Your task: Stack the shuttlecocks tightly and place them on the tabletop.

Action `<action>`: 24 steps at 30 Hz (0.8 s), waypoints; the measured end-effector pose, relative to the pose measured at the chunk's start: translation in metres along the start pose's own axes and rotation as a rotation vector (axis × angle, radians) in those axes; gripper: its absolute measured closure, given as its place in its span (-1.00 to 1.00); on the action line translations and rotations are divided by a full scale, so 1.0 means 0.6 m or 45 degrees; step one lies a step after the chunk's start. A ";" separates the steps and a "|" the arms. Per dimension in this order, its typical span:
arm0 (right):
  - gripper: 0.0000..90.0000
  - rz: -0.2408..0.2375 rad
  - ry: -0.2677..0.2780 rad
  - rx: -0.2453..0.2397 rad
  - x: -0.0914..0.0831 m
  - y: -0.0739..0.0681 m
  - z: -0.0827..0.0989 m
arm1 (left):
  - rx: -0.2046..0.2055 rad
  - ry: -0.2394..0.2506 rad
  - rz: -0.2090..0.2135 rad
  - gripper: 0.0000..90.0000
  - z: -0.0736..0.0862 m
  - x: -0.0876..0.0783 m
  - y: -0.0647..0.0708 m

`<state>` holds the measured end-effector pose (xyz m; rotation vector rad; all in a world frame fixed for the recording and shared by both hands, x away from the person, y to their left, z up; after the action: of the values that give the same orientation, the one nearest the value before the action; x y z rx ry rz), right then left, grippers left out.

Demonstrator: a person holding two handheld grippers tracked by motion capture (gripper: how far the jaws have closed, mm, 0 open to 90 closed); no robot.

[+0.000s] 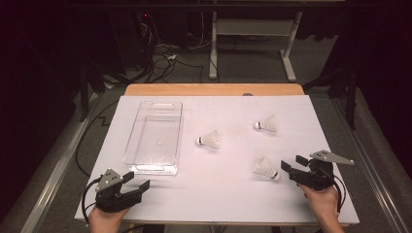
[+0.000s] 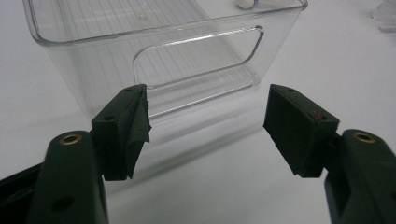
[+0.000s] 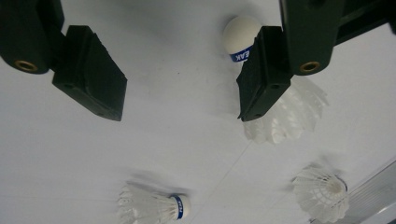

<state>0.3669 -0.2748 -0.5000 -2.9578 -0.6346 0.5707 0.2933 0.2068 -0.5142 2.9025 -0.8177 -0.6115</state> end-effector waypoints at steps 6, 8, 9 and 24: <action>-0.23 0.009 0.003 0.003 0.010 0.002 -0.011 | -0.010 0.009 -0.014 -0.29 -0.001 -0.002 -0.008; -0.22 0.008 -0.003 -0.006 0.013 0.002 -0.012 | -0.008 0.013 -0.017 -0.29 -0.001 -0.003 -0.008; -0.22 0.009 -0.005 -0.012 0.015 0.003 -0.013 | -0.007 0.014 -0.017 -0.29 -0.002 -0.003 -0.008; -0.17 0.027 -0.027 -0.021 0.041 0.006 -0.029 | -0.005 0.006 -0.022 -0.27 0.000 -0.002 -0.011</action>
<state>0.3955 -0.2675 -0.4927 -2.9812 -0.6136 0.6019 0.2958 0.2130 -0.5148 2.9093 -0.7913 -0.6064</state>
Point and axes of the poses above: each handheld gripper's, and its own axes: x roughly forward along the jaws, z roughly out of its underside, y roughly to its right, the point moved 9 cm from there along x, roughly forward along the jaws, and after that the axes turned 15 degrees about y, right-handed, at the moved point
